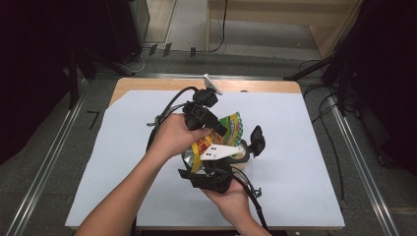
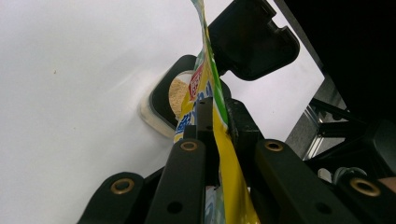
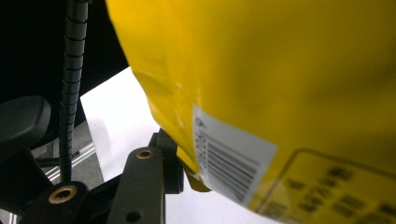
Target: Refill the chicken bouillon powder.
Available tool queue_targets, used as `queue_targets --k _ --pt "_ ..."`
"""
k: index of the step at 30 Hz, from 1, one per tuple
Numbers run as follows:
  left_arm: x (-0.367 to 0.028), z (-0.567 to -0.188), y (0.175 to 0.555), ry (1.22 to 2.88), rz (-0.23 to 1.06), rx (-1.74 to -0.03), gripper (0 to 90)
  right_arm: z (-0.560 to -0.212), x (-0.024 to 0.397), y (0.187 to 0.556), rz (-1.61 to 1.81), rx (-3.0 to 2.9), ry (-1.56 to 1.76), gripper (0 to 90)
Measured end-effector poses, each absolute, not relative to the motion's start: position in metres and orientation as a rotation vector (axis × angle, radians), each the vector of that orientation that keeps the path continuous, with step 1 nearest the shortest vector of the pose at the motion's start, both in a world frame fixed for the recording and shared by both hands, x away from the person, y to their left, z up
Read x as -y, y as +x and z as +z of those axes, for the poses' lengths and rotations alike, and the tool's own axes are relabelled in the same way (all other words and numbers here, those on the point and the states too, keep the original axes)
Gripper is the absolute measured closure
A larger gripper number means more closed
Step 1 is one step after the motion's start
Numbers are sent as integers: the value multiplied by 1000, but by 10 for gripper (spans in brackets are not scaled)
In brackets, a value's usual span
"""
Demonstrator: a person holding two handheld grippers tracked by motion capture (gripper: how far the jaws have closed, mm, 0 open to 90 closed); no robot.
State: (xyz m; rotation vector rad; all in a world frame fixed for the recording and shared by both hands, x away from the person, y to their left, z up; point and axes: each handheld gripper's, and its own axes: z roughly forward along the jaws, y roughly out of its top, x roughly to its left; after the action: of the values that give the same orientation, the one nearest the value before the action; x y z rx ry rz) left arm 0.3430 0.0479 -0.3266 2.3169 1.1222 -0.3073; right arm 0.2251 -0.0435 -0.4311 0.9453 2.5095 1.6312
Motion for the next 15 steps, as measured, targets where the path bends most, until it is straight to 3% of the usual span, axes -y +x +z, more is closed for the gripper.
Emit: queue_targets --k 15 --pt "-42 -324 346 2326 -290 -1131 858 -431 44 230 1643 -2509 952 629"
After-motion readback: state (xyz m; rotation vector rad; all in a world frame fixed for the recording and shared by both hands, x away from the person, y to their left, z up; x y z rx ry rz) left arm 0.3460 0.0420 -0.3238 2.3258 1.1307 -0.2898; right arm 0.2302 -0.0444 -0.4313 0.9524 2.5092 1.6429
